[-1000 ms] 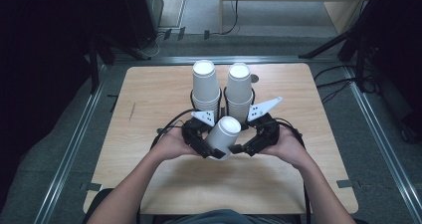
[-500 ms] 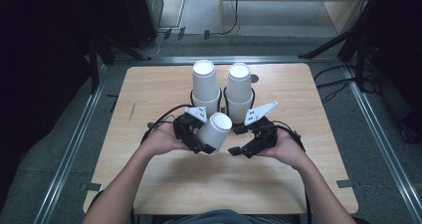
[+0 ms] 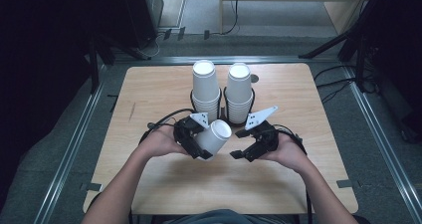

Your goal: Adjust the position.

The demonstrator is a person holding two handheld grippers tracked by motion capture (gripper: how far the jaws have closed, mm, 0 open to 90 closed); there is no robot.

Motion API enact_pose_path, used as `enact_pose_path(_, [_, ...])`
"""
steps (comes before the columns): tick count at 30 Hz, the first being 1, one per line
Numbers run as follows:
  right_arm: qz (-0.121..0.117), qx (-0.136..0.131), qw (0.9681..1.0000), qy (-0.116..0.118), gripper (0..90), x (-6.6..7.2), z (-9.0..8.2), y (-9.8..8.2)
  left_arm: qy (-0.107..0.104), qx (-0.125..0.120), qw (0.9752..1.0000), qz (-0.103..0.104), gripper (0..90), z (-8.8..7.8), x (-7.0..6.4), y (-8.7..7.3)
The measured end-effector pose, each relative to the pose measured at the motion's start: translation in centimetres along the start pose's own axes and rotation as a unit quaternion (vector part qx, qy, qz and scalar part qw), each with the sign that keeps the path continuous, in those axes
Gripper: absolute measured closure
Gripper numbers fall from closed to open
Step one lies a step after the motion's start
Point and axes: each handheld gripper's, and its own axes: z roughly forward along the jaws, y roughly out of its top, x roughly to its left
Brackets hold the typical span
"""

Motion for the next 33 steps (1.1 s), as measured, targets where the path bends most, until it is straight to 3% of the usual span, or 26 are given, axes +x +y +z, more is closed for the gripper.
enact_pose_path(9, [0.006,-0.004,1.0,0.0,22.0,-0.5,0.0,-0.5,-0.004,0.037,0.9992,0.012,16.5,1.1,0.0,0.7])
enact_pose_path(18, [-0.008,-0.016,0.9997,0.014,21.5,-0.5,0.7,0.4,-0.016,0.062,0.9974,0.033,16.0,2.4,-0.3,1.2])
enact_pose_path(26, [-0.028,0.007,0.9988,0.039,20.2,0.2,2.1,1.6,-0.028,0.079,0.9949,0.056,15.9,3.5,-1.1,1.7])
enact_pose_path(31, [-0.04,0.022,0.9981,0.04,18.8,0.4,2.8,1.8,-0.023,0.087,0.993,0.076,15.5,3.9,-1.5,1.7])
enact_pose_path(33, [-0.034,0.025,0.9981,0.043,19.4,0.5,2.8,1.8,-0.023,0.087,0.993,0.077,15.5,3.9,-1.5,1.7])
